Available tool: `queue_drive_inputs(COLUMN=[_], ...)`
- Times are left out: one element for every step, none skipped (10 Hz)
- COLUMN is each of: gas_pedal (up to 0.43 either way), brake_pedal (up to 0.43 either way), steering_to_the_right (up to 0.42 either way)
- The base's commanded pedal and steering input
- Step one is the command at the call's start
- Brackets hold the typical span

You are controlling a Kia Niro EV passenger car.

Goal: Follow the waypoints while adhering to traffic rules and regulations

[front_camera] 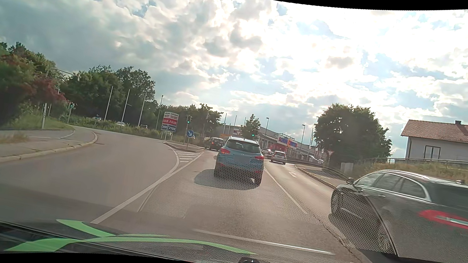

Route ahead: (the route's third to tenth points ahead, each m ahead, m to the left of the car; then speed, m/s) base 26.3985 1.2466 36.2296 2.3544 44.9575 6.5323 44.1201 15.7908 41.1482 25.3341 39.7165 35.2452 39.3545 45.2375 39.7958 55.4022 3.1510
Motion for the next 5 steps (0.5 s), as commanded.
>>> queue_drive_inputs(gas_pedal=[0.000,0.000,0.000,0.000,0.000], brake_pedal=[0.000,0.000,0.000,0.000,0.000], steering_to_the_right=[-0.007,-0.006,-0.006,-0.006,-0.006])
